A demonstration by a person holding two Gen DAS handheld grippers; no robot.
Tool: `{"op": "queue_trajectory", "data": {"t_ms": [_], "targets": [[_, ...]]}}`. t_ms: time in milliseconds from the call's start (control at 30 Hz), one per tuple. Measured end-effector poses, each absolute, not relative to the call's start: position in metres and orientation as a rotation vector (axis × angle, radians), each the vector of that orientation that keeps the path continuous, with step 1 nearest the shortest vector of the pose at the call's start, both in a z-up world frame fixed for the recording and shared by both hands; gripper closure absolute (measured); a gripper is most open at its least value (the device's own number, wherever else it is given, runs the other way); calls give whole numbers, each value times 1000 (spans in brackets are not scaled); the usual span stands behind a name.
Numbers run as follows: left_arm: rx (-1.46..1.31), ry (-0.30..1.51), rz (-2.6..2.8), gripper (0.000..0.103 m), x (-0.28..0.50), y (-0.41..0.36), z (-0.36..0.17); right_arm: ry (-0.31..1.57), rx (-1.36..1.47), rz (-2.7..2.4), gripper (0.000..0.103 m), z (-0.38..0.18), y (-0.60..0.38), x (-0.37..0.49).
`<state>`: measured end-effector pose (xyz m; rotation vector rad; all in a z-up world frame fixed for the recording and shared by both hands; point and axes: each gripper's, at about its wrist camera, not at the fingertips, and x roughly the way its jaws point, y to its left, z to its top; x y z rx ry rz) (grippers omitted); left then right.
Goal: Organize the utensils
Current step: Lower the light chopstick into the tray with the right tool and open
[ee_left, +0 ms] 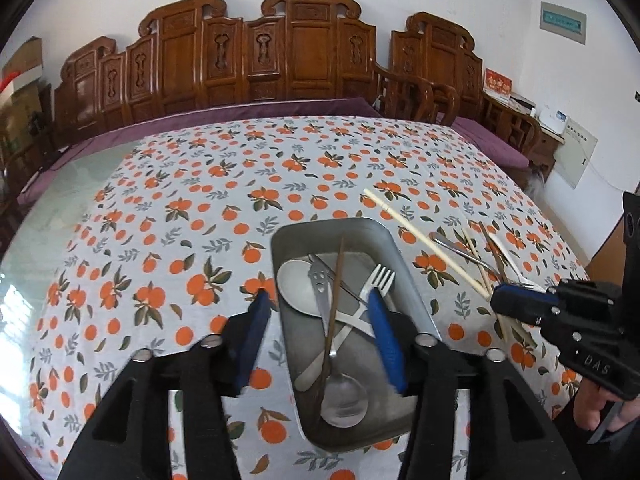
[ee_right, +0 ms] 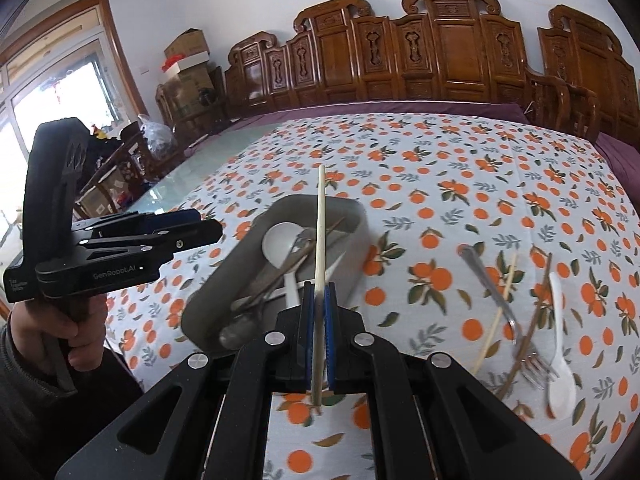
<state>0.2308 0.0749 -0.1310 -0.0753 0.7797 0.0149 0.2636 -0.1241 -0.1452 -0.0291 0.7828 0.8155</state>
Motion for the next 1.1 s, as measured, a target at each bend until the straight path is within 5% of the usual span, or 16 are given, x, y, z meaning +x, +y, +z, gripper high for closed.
{"op": "queue_trajectory", "data": {"t_ms": [100, 267, 1100], "targets": [[-89, 771, 10, 26, 225, 81, -130, 789, -26, 821, 97, -146, -115, 258], [-95, 772, 43, 20, 223, 92, -131, 803, -30, 818, 97, -149, -101, 254], [-116, 772, 77, 19, 223, 110, -135, 902, -51, 818, 96, -189, -51, 266]]}}
